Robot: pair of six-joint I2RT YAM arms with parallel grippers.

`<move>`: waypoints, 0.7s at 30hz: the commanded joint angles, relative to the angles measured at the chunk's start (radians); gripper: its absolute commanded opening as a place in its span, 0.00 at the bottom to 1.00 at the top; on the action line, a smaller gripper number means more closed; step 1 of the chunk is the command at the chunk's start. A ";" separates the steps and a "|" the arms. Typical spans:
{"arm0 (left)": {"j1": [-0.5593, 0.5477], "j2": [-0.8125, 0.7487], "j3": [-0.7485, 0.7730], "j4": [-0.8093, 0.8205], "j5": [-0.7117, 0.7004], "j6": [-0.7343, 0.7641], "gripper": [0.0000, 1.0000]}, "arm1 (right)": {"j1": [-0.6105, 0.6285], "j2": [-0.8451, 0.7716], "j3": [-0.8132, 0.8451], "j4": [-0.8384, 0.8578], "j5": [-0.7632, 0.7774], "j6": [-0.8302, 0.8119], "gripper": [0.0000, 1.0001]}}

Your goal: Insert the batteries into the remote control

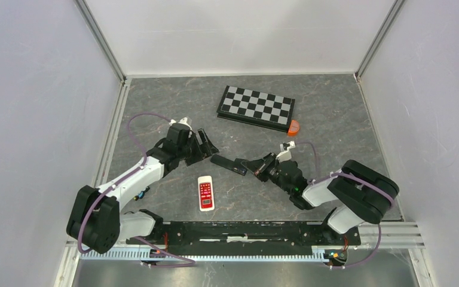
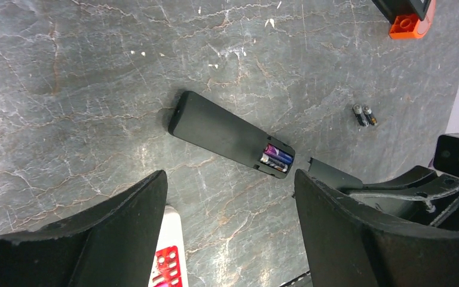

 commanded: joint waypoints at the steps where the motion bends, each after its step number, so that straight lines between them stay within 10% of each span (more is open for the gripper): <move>1: 0.006 -0.019 0.034 -0.002 -0.039 0.048 0.84 | 0.016 0.059 0.043 0.002 0.073 0.070 0.00; 21: 0.007 -0.044 0.038 -0.004 -0.039 0.055 0.86 | 0.037 0.135 0.117 -0.168 0.138 0.121 0.00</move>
